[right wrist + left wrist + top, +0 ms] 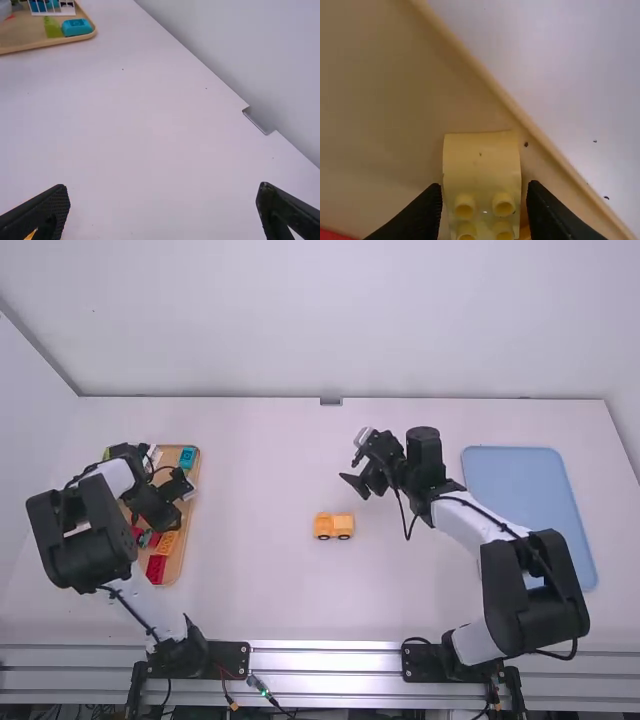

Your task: Assemble lego blocks to make yellow taxi

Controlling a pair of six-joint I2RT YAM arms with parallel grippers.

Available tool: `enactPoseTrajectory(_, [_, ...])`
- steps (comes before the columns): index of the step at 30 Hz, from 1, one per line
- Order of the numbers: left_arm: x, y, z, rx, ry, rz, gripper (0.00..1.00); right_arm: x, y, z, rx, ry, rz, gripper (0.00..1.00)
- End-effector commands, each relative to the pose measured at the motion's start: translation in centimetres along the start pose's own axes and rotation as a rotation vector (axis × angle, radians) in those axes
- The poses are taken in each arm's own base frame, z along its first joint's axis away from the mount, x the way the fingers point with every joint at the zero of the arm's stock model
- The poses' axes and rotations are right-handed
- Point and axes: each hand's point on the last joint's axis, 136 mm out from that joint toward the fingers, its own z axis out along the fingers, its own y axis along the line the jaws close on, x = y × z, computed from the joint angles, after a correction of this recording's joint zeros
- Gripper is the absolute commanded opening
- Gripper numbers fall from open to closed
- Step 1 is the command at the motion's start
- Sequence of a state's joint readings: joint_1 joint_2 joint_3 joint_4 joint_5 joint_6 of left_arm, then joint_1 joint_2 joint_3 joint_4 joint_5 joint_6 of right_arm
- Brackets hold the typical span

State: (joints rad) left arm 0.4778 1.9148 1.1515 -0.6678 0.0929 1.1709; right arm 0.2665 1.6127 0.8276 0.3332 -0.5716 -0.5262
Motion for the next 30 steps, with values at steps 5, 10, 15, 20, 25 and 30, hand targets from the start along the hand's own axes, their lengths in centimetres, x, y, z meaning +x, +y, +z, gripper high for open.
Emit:
enactPoseTrajectory(5, [-0.2, -0.7, -0.2, 0.0, -0.018, 0.008, 0.42, -1.8, -0.7, -0.3, 0.015, -0.035, -0.019, 0.99])
enactPoseTrajectory(10, [0.2, -0.7, 0.0, -0.009, 0.003, 0.008, 0.35, -1.8, -0.7, -0.3, 0.015, -0.035, -0.019, 0.99])
enactPoseTrajectory(15, [-0.1, -0.2, -0.4, -0.02, -0.005, 0.009, 0.26, -1.8, -0.7, -0.3, 0.014, -0.035, -0.02, 0.99])
enactPoseTrajectory(20, [-0.8, 1.1, -1.3, -0.055, -0.022, -0.056, 0.21, -1.8, -0.7, -0.3, 0.015, -0.035, -0.019, 0.99])
enactPoseTrajectory(25, [-1.7, 2.8, -2.7, -0.097, -0.051, -0.189, 0.19, -1.9, -0.7, -0.3, 0.015, -0.036, -0.02, 0.99])
enactPoseTrajectory(30, [-3.7, 2.9, -4.8, -0.09, -0.059, -0.286, 0.14, -1.9, -0.7, -0.3, 0.015, -0.036, -0.02, 0.99])
